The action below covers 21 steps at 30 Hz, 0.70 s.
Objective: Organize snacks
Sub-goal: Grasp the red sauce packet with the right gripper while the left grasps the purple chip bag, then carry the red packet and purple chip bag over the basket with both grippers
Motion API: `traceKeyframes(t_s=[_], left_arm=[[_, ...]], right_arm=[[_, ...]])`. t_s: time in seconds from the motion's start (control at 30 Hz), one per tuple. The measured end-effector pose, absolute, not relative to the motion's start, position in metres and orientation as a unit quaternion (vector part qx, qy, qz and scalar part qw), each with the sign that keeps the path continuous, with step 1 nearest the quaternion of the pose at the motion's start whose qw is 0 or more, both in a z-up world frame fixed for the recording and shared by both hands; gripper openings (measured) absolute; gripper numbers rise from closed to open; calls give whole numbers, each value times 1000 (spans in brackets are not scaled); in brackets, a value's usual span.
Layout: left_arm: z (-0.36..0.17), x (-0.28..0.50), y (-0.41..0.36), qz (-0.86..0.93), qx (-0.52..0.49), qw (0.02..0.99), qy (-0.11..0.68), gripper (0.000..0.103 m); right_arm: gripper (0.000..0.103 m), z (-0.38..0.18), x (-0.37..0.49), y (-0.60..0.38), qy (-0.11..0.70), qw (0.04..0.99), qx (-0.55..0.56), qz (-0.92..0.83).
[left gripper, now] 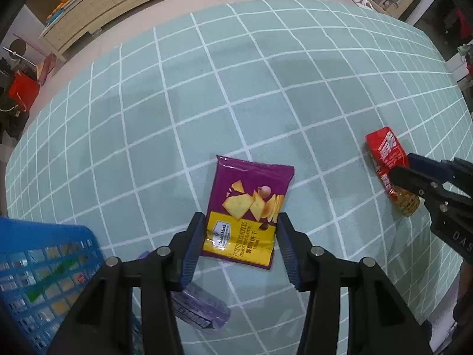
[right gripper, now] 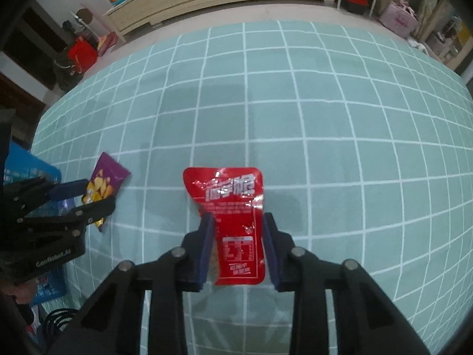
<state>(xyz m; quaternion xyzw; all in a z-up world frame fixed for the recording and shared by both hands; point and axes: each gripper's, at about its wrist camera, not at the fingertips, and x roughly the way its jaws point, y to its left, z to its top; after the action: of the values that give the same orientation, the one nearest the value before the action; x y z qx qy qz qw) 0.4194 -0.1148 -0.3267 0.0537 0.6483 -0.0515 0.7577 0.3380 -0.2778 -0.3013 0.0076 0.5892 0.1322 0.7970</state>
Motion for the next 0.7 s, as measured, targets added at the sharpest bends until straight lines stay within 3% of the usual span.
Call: traceKeyframes(t_s=[0.03, 0.7], left_arm=[[-330, 417, -117, -51, 54, 758, 648, 46], [-247, 328, -125, -60, 8, 803, 592, 46]], right_arm=[[2, -301, 336, -280, 591, 796, 4, 131], [1, -229, 274, -277, 547, 821, 0, 162]])
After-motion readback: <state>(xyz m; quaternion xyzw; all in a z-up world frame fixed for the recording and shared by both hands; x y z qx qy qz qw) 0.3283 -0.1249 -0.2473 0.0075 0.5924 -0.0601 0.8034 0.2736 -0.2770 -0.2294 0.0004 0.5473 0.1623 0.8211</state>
